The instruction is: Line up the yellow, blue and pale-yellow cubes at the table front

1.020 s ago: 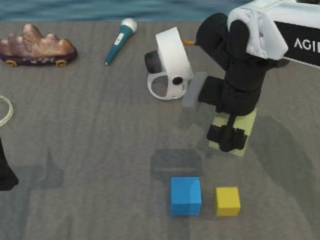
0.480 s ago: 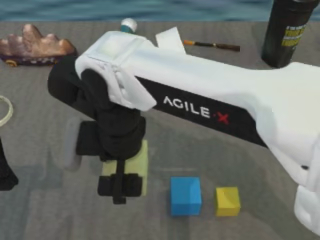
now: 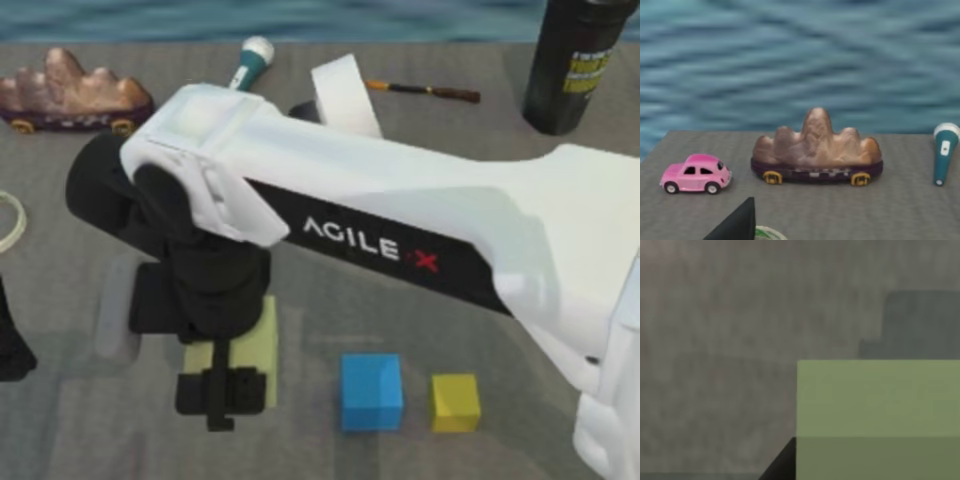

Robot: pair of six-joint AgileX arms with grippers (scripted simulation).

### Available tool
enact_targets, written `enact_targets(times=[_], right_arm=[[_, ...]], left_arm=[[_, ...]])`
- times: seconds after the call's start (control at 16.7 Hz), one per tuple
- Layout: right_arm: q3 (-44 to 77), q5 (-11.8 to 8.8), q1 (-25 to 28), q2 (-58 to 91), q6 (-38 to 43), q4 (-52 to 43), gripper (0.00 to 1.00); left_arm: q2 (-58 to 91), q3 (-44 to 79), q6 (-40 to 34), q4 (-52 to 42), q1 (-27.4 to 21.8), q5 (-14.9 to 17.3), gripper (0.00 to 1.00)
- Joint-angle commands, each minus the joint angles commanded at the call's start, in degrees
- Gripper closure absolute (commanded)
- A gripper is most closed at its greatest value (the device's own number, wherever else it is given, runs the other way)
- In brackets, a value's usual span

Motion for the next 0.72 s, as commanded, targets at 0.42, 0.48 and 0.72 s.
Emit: enact_targets(times=[0.42,0.48,0.72], right_arm=[[-11.9,0.1,0.1,1.6,0.2,13.3,1.00],[-12.3,0.1,0.1,1.7,0.1,13.7,1.00],[-12.3,0.1,0.1,1.7,0.1,13.7,0.92]], left_arm=[[0.0,0.0,0.0,0.0,0.0,0.0,0.00],[0.0,0.0,0.0,0.0,0.0,0.0,0.00],[0.0,0.0,0.0,0.0,0.0,0.0,0.00]])
